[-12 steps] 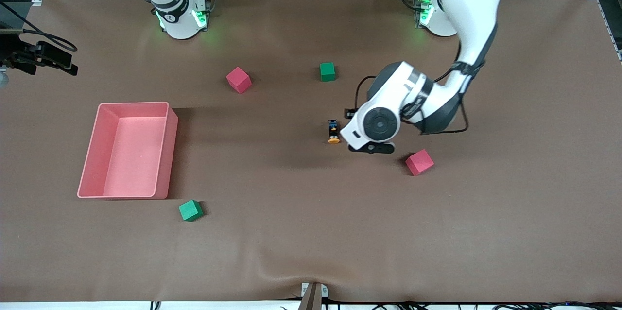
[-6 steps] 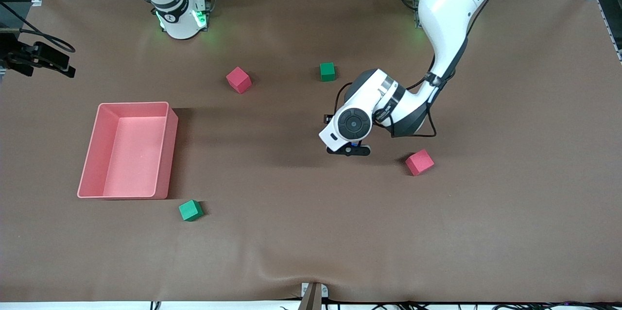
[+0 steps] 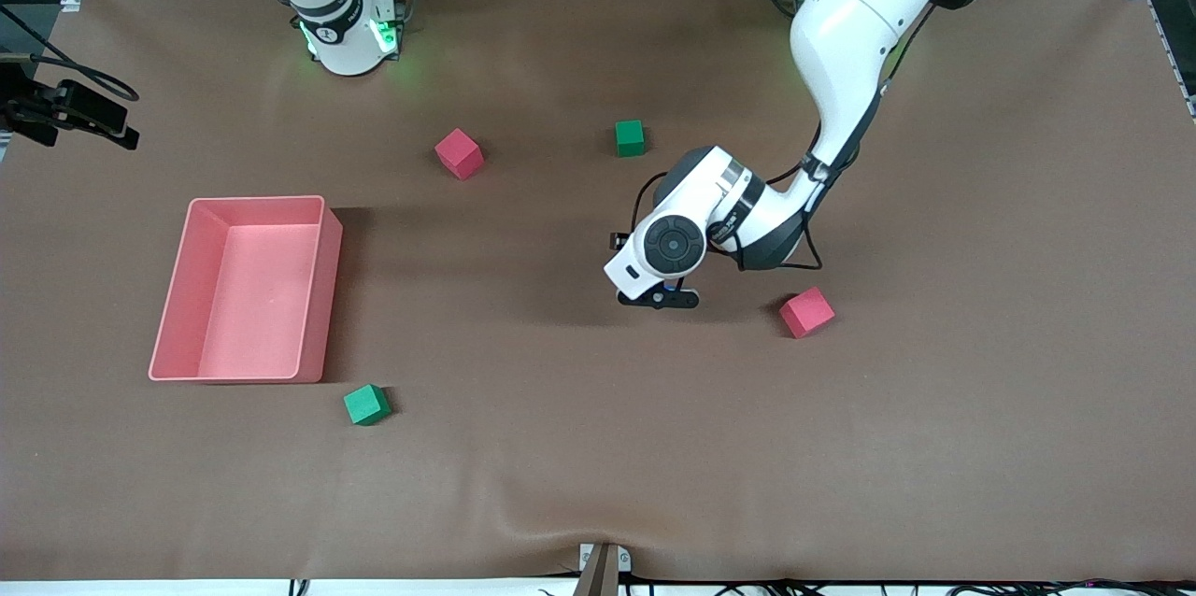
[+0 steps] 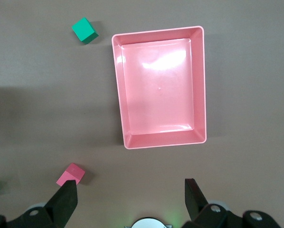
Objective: Place and upright button with both arms
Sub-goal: 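Lower the left gripper and grasp the button's blue base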
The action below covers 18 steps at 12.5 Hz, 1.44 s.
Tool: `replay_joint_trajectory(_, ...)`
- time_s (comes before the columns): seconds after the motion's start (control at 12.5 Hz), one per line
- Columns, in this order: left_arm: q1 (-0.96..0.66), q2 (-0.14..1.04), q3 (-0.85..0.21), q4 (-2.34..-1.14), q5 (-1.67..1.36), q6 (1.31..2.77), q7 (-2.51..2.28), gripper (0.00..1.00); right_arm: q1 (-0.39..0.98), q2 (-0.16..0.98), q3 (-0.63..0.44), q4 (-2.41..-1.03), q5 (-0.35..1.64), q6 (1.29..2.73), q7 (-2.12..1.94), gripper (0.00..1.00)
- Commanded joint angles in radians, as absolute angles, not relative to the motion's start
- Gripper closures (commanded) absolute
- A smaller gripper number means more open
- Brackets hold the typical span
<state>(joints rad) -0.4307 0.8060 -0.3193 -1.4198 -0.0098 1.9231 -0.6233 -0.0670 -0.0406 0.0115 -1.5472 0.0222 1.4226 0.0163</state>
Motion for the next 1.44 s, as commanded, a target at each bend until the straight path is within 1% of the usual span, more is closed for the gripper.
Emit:
replay_joint_trajectory(0.0,-0.449,0.837,-0.314,-1.391,-0.018,1.953,-0.653,0.00,-0.075,-0.035,0.018,-1.534,0.008,1.422,0.031,0.00)
replay_joint_trajectory(0.24,-0.472,0.848,-0.313,-1.394,-0.014,1.954,-0.692,0.00,-0.077,-0.035,0.018,-1.531,0.005,1.422,0.031,0.00)
replay_joint_trajectory(0.4,-0.482,0.850,-0.313,-1.397,-0.014,1.954,-0.701,0.05,-0.080,-0.037,0.017,-1.522,-0.003,1.422,0.031,0.00)
replay_joint_trajectory(0.64,-0.483,0.859,-0.311,-1.401,-0.008,1.974,-0.699,0.08,-0.080,-0.041,0.017,-1.520,-0.020,1.416,0.031,0.00)
replay_joint_trajectory(0.8,-0.482,0.861,-0.310,-1.404,-0.005,1.976,-0.698,0.10,-0.074,-0.041,0.020,-1.493,-0.020,1.420,0.031,0.00)
replay_joint_trajectory(1.2,-0.482,0.882,-0.308,-1.405,-0.005,1.976,-0.696,0.19,-0.063,-0.037,0.023,-1.489,-0.017,1.417,0.029,0.00)
replay_joint_trajectory(1.36,-0.482,0.882,-0.308,-1.405,-0.005,1.976,-0.695,0.26,-0.071,-0.038,0.018,-1.489,-0.020,1.413,0.023,0.00)
